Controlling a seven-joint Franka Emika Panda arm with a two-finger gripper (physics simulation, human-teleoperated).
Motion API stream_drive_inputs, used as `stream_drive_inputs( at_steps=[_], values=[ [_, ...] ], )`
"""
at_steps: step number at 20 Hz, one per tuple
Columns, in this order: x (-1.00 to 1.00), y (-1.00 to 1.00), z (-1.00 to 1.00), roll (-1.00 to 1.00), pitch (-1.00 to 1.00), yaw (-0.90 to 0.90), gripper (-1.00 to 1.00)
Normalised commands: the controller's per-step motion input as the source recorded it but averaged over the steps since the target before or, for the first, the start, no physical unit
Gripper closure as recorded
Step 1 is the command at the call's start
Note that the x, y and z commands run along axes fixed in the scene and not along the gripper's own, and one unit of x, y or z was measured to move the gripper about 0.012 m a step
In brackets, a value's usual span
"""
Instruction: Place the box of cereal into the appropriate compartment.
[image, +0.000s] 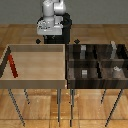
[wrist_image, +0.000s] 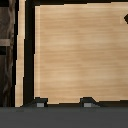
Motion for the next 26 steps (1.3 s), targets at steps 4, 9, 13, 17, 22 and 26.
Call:
stream_drive_inputs(
  at_steps=[4, 9, 13, 17, 22, 26],
  values=[
    [0.00, 0.00, 0.00, 0.00, 0.00, 0.00, -1.00],
    [0.00, -0.20, 0.00, 0.00, 0.00, 0.00, -1.00],
    [0.00, -1.00, 0.00, 0.00, 0.00, 0.00, -1.00],
    [0.00, -1.00, 0.00, 0.00, 0.00, 0.00, -1.00],
    [0.00, -1.00, 0.00, 0.00, 0.00, 0.00, -1.00],
    [0.00, -1.00, 0.00, 0.00, 0.00, 0.00, -1.00]
  ],
)
